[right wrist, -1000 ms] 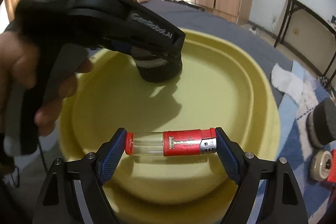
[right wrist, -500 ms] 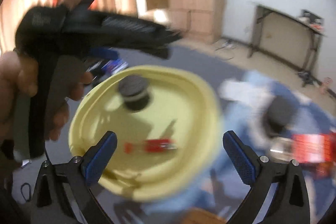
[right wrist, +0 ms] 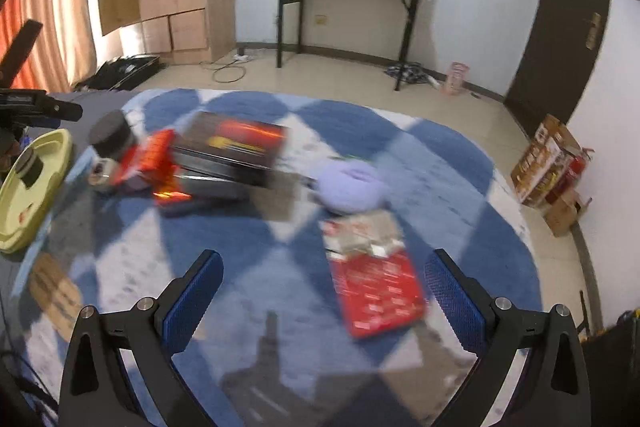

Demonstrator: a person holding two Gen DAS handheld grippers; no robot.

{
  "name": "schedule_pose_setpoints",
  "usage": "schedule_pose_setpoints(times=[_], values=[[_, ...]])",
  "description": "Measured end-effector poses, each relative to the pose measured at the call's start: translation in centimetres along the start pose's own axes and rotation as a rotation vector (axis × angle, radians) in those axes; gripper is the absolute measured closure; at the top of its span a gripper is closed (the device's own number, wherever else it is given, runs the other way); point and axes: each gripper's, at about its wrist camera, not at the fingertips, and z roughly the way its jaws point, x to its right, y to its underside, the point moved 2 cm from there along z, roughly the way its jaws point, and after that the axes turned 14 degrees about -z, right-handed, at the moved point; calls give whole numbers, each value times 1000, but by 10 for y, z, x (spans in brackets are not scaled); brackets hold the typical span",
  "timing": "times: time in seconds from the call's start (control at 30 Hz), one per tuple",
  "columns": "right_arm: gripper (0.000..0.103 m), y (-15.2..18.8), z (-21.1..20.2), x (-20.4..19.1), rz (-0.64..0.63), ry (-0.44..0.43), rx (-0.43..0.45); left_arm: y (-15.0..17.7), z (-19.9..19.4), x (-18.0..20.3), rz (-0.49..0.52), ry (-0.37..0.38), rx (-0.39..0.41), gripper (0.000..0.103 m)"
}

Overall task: Organize rigid objects
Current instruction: 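Grasp the red cigarette pack with the right tool while the left tool grasps the second foam cylinder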

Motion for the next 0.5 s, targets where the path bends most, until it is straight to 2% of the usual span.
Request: schedule_pose_setpoints(times=[0.13,0.23,0.5], values=[[0,16,17,14,70,-59,-31,-7,26,7,14,-74,0,0],[0,17,23,6,42,-24,-48,-10,41,10,22,-93,-9,0],[0,27,41,32,85,49,-46,-9,74,16,26,-109,-55,1]])
